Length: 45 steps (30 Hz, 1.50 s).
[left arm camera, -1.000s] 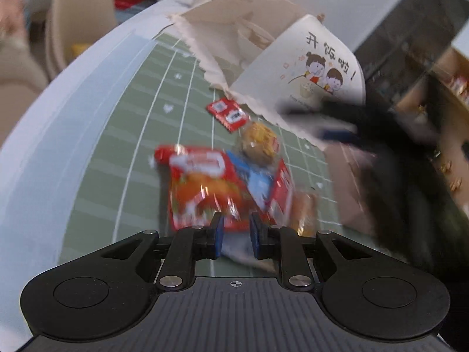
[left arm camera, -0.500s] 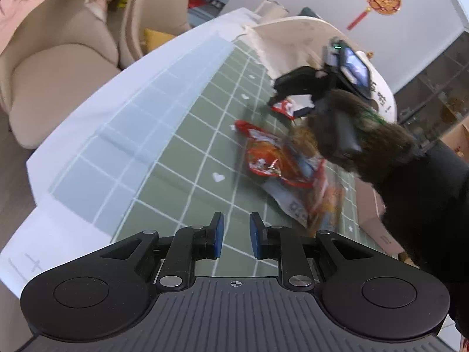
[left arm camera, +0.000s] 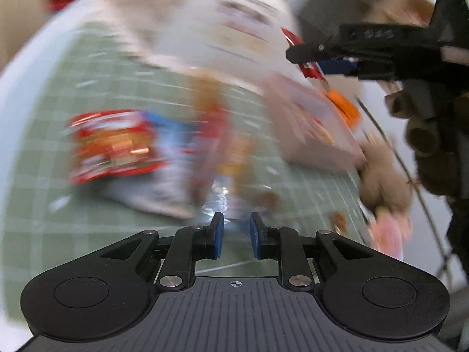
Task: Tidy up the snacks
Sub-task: 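Grasp the red snack packet with the right gripper and place it in the pink box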
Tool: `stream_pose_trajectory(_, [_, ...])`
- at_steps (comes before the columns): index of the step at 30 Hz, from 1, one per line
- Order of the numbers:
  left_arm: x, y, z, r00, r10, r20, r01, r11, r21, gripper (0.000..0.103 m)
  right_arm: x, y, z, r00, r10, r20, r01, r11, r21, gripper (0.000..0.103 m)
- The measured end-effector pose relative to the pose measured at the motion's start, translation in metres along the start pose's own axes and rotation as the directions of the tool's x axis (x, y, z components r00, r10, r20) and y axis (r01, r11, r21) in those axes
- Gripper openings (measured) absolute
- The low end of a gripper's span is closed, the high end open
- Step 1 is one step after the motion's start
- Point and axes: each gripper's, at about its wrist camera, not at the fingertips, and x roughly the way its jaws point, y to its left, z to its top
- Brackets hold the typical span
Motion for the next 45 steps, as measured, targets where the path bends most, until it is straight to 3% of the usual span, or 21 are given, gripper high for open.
stream_pose_trajectory(4, [0.04,-0.054,0.008,0.991,-0.088,-0.105,0.103,0.982,0.156,0.022,-0.052,-0.04,-0.044,0.991,-0.133,0.029,0.131,0.989,0.063,0.047])
stream_pose_trajectory(9, [0.098,-0.104,0.012,0.959,-0.185,-0.215,0.212,0.971,0.11,0.022,-0.088,-0.08,-0.094,0.952,-0.308,-0.003,0.301,0.93,0.212,0.048])
stream_pose_trajectory(12, [0.131,-0.132,0.007,0.952,-0.166,-0.256,0.202,0.972,0.118,0.023,-0.116,-0.093,-0.115,0.925,-0.379,-0.012,0.37,0.897,0.241,0.048])
stream_pose_trajectory(14, [0.149,-0.151,0.005,0.968,-0.083,-0.238,0.128,0.975,0.18,0.025,-0.129,-0.099,-0.122,0.907,-0.421,-0.005,0.412,0.883,0.224,0.049])
stream_pose_trajectory(16, [0.167,-0.164,0.002,0.972,-0.015,-0.235,0.067,0.975,0.214,0.027,-0.146,-0.106,-0.13,0.901,-0.434,0.013,0.423,0.882,0.207,0.05])
stream_pose_trajectory(19, [0.182,-0.178,-0.001,0.969,0.034,-0.245,0.024,0.973,0.228,0.038,-0.15,-0.121,-0.136,0.903,-0.43,0.013,0.416,0.88,0.229,0.051])
stream_pose_trajectory(25, [0.196,-0.21,-0.006,0.967,0.144,-0.21,-0.053,0.92,0.388,0.037,-0.146,-0.145,-0.152,0.923,-0.38,0.06,0.361,0.91,0.203,0.051])
stream_pose_trajectory(28, [0.197,-0.216,-0.01,0.968,0.137,-0.211,-0.037,0.906,0.421,0.029,-0.14,-0.152,-0.16,0.921,-0.382,0.083,0.359,0.911,0.205,0.051])
stream_pose_trajectory(31, [0.185,-0.212,-0.012,0.967,0.059,-0.248,0.039,0.927,0.372,0.027,-0.141,-0.16,-0.164,0.927,-0.363,0.09,0.335,0.913,0.231,0.051])
stream_pose_trajectory(33, [0.162,-0.211,-0.001,0.977,0.015,-0.212,0.059,0.938,0.341,0.026,-0.145,-0.162,-0.164,0.931,-0.352,0.097,0.325,0.92,0.221,0.051])
stream_pose_trajectory(36, [0.116,-0.209,0.055,0.999,-0.031,-0.012,0.033,0.96,0.279,0.027,-0.154,-0.164,-0.157,0.93,-0.345,0.13,0.317,0.928,0.197,0.051])
stream_pose_trajectory(39, [0.095,-0.198,0.121,0.986,-0.059,0.159,0.025,0.978,0.207,0.032,-0.155,-0.168,-0.14,0.933,-0.32,0.166,0.287,0.938,0.195,0.051])
stream_pose_trajectory(42, [0.117,-0.17,0.17,0.988,-0.081,0.133,0.065,0.991,0.117,0.032,-0.144,-0.172,-0.119,0.941,-0.28,0.189,0.244,0.95,0.193,0.051])
stream_pose_trajectory(45, [0.104,-0.138,0.172,0.972,-0.095,0.213,0.1,0.995,-0.01,0.032,-0.128,-0.176,-0.1,0.94,-0.281,0.191,0.245,0.951,0.19,0.051])
